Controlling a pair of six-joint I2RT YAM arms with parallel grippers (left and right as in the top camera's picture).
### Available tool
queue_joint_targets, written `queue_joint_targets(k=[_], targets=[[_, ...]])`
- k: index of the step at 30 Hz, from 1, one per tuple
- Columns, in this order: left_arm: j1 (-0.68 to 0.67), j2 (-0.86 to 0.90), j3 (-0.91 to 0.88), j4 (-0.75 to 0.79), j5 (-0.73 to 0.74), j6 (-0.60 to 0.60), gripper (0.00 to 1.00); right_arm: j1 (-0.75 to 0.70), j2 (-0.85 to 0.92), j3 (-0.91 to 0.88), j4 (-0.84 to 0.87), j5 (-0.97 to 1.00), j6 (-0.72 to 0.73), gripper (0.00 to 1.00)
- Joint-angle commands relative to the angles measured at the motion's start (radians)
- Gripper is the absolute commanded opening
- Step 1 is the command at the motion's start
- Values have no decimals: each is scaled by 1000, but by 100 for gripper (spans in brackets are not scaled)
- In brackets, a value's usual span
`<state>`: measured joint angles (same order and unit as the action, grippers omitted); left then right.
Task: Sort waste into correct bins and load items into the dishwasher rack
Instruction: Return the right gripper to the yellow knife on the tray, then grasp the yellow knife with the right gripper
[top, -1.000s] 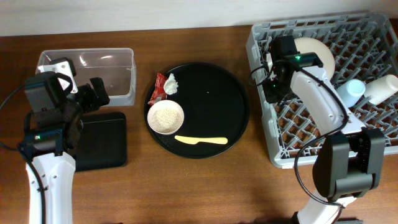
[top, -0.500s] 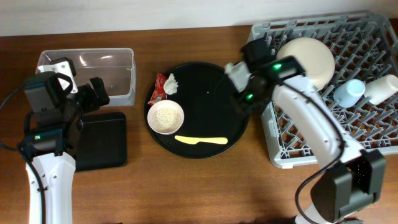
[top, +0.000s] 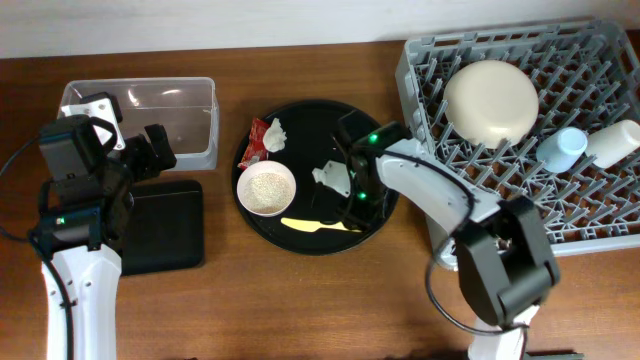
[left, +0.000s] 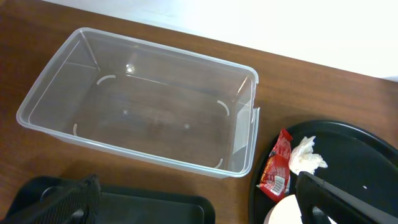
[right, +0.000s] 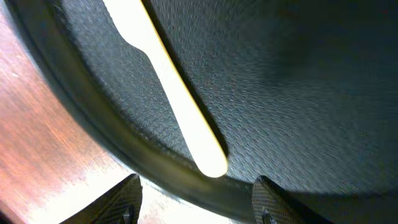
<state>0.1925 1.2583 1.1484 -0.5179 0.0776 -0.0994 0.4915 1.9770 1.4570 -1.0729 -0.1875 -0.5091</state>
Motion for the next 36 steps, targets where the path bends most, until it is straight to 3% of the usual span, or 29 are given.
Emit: queue_joint_targets(k=[1,10,12,19,24,30,36], targets=[[5,-17,20,2,0,-13,100,7,67,-8,-35,-84,-63,61],[5,-17,20,2,0,-13,100,26,92,-8,0,-90,-63,61],[5,-17,20,2,0,-13,100,26,92,-8,3,-90,-63,55],[5,-17,20,2,0,-13,100,26,92,-11,3,-90,-60,56],[5,-17,20,2,0,-13,100,26,92,-16,13,-85,-60,45],[5,-17,20,2,0,-13,100,26,92,-55,42,-34,-48,42],[5,-17,20,2,0,-13,100,25,92,-55,54,-24,-47,26]])
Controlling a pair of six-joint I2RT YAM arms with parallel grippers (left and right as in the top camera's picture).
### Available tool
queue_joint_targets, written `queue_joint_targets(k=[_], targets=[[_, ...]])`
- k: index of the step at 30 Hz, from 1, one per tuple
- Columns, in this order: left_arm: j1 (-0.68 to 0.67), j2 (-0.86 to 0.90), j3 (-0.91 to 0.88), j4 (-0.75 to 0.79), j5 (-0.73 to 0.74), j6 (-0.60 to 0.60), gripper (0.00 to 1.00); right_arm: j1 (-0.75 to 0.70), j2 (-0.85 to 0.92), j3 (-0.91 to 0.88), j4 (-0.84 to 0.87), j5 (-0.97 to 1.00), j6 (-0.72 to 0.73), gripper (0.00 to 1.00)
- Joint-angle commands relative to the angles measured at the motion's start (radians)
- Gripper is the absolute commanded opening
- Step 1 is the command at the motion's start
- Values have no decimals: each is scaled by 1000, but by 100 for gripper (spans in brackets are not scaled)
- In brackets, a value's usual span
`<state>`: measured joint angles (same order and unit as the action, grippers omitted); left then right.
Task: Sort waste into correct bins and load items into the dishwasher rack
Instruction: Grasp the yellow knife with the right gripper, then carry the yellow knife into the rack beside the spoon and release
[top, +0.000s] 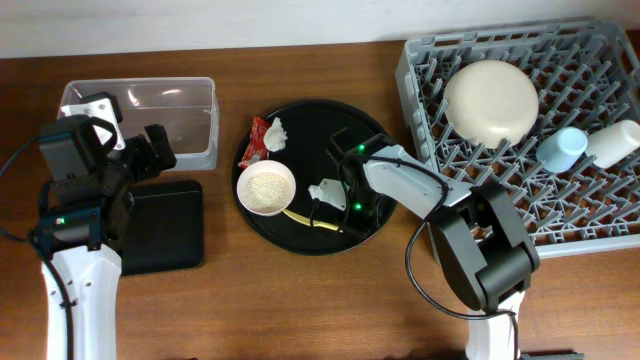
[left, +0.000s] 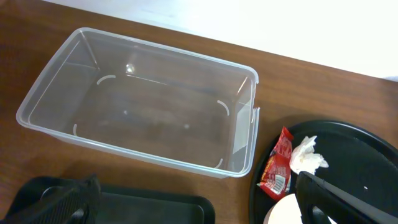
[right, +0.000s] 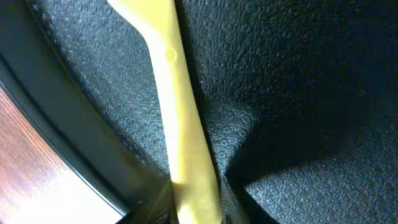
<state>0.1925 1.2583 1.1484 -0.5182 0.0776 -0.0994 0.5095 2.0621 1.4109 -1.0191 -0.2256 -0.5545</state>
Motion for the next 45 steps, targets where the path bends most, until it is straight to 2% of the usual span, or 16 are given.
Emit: queue_joint_targets(k=[1,6,21,26,34,39,45], targets=[[5,-17,20,2,0,-13,100,7,7,-6,1,46,26,22],[5,-17,20,2,0,-13,100,7,7,0,-8,84,48,17],[5,-17,20,2,0,-13,100,6,-14,112,-106,199,77,11],[5,-17,20,2,0,-13,100,-2,-47,134,-120,318,144,8],[5,-17,20,2,0,-13,100,-82,-105,294,-158,336,251,8],[5,-17,20,2,0,-13,100,-153,-151,422,-162,344,375,8],[5,-17,20,2,0,-13,100,-265,-158,462,-159,343,430,8]])
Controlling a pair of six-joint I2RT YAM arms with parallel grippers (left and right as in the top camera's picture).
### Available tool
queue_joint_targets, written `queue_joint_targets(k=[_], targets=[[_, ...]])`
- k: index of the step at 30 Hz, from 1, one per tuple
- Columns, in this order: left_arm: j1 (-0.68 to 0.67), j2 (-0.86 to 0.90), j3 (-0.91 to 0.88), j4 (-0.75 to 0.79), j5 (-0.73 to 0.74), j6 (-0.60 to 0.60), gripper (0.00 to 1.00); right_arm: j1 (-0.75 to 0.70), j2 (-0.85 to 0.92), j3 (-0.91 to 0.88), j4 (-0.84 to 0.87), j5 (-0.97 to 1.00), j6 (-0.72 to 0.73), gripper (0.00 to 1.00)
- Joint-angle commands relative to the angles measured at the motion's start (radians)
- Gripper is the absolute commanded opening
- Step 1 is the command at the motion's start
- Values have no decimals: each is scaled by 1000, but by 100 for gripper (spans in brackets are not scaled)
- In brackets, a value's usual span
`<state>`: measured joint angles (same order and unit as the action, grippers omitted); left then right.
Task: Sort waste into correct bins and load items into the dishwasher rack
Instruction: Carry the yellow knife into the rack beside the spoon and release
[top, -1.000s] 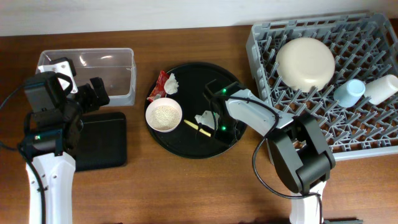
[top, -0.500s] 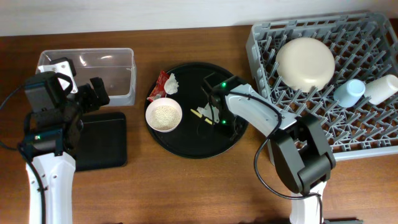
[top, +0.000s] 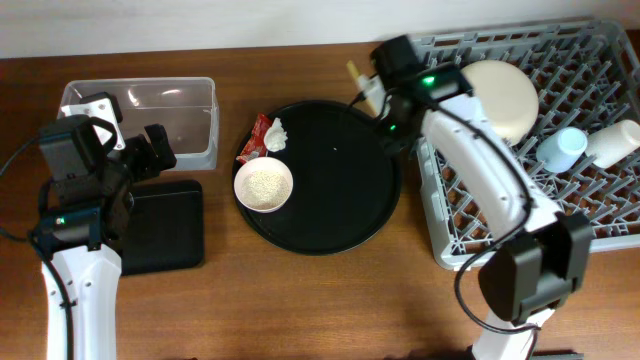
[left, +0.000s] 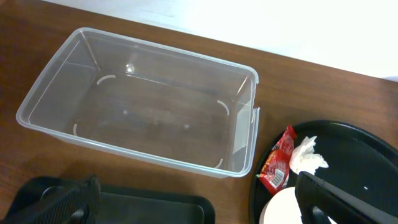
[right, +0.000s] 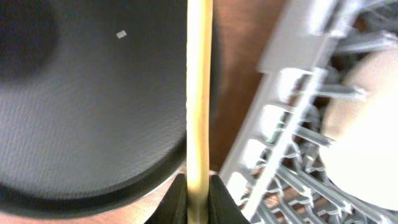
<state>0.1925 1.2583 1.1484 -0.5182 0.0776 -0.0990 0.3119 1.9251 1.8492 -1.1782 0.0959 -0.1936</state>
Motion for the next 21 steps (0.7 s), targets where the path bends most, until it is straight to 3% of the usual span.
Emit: queue_joint_targets(k=[1,9,21], targets=[[5,-17,20,2,0,-13,100,-95,-21,23,3,22,94,8],[5,-17,20,2,0,-13,100,-267,-21,10,-8,-2,138,8],[5,-17,20,2,0,-13,100,-273,-5,-164,31,-42,13,9]])
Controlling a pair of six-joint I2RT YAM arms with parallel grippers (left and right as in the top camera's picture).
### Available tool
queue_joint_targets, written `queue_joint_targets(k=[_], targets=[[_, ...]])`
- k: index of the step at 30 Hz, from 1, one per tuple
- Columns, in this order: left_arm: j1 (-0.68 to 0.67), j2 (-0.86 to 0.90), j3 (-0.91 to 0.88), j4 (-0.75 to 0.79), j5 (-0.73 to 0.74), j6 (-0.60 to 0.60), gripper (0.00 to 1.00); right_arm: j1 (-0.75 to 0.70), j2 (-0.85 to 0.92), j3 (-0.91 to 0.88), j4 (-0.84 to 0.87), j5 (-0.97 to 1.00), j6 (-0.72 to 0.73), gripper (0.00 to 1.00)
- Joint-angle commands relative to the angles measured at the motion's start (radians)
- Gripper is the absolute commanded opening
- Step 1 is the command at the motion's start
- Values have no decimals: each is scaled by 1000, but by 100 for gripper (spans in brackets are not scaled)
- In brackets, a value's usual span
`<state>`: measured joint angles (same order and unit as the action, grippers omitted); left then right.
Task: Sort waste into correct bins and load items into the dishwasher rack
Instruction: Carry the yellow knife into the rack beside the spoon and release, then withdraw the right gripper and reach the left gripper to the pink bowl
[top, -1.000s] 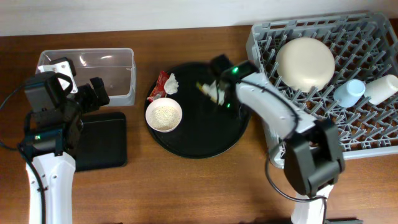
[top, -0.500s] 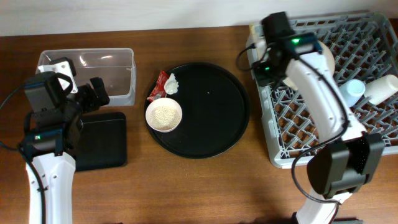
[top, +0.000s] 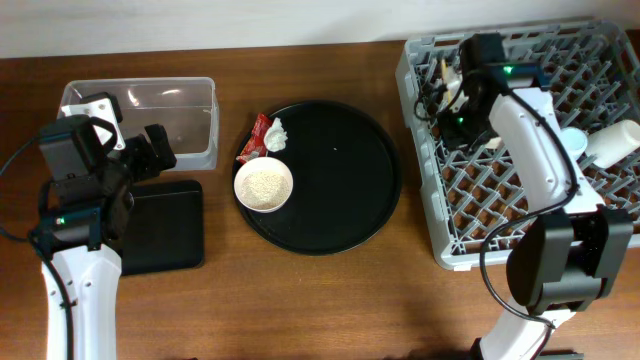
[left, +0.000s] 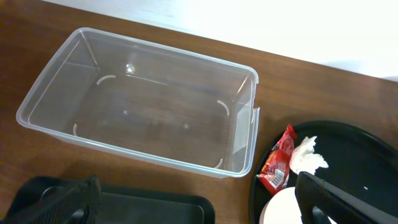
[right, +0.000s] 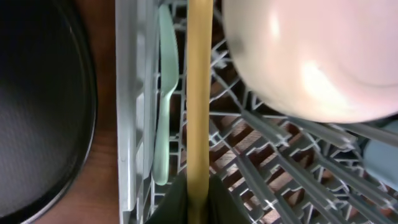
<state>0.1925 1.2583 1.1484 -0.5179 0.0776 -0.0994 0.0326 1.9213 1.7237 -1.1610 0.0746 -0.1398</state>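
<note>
My right gripper (right: 199, 198) is shut on a yellow plastic utensil (right: 199, 87), held over the left part of the grey dishwasher rack (top: 520, 215); the overhead view shows that gripper (top: 455, 95) there too. A pale green utensil (right: 163, 93) lies in the rack beside it, and a cream bowl (right: 311, 56) to its right. On the black tray (top: 340, 200) sit a white bowl of grains (top: 264, 185), a red wrapper (top: 258, 140) and a crumpled tissue (top: 276, 132). My left gripper (top: 150, 150) hangs open near the bins, holding nothing.
A clear plastic bin (left: 137, 106) stands at the far left, with a black bin (top: 160, 225) in front of it. In the rack's right part are a blue cup (top: 568, 142) and a white cup (top: 615, 140).
My right gripper, still shut on the yellow utensil, has moved from the tray's far right edge by the rack's corner to over the rack's left part. The left arm has not moved.
My right gripper was open, low over the yellow utensil at the tray's front. Then it was shut on the utensil there. Later it held it raised near the rack's far-left corner, and now over the rack. The left arm stayed still throughout.
</note>
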Motion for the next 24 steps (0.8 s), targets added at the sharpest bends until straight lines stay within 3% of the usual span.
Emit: queue_joint_targets(k=[1,7,9,13,24], targets=[[5,-17,20,2,0,-13,100,7,-1,-55,24,-50,-64,9],[5,-17,20,2,0,-13,100,7,-1,-109,44,-147,-114,10],[5,-17,20,2,0,-13,100,7,-1,-109,46,-147,-114,24],[5,-17,20,2,0,-13,100,7,-2,-109,50,-146,-114,41],[5,-17,20,2,0,-13,100,21,-37,43,-77,-256,-81,40]])
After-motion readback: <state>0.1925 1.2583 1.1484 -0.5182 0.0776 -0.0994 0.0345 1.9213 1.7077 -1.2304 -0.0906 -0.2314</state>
